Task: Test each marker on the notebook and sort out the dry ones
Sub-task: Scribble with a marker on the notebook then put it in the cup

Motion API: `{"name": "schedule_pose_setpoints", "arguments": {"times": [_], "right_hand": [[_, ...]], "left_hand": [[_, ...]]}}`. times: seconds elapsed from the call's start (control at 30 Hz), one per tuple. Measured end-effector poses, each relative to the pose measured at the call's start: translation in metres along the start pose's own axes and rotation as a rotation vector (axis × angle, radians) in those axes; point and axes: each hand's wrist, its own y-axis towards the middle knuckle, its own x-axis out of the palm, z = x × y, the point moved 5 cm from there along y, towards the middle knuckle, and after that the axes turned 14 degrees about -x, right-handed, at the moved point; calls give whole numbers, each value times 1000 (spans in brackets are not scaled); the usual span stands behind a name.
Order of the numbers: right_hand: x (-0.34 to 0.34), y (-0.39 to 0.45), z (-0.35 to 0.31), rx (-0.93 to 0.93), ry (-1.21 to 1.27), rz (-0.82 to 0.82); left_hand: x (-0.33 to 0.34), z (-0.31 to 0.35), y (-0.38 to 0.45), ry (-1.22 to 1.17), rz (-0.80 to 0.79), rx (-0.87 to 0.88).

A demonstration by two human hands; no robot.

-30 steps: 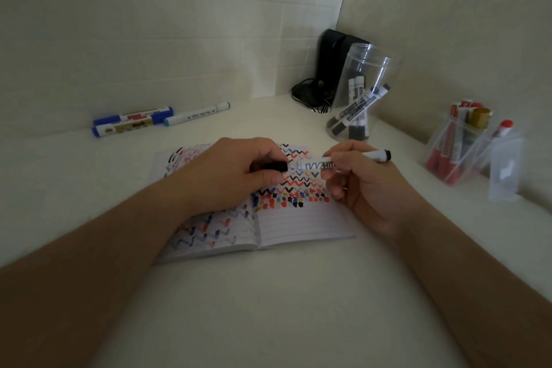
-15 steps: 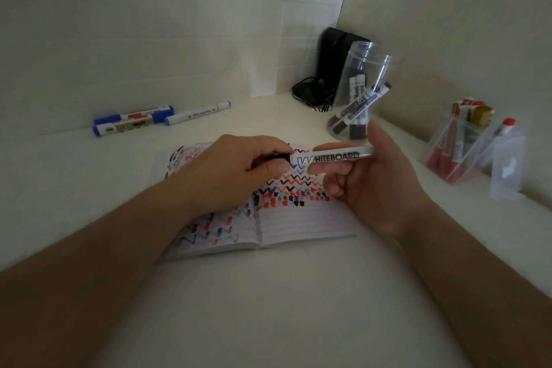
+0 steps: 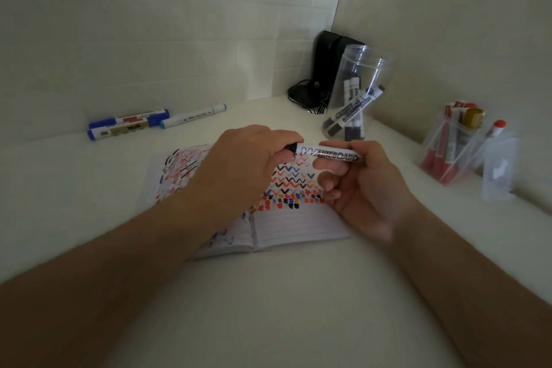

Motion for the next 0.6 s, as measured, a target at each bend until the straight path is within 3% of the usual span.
{"name": "schedule_pose_setpoints", "arguments": {"times": [0.13, 0.33, 0.43, 0.6], "right_hand": [[0, 0, 1, 31, 22, -11], [-7, 1, -22, -80, -130, 63], [-8, 13, -56, -173, -200, 95], [-24, 57, -160, -502, -262, 381]], "left_hand": [[1, 1, 1, -9, -12, -20], [10, 2, -1, -76, -280, -250], [8, 6, 22, -297, -477, -375], [-2, 35, 77, -546, -418, -376]]}}
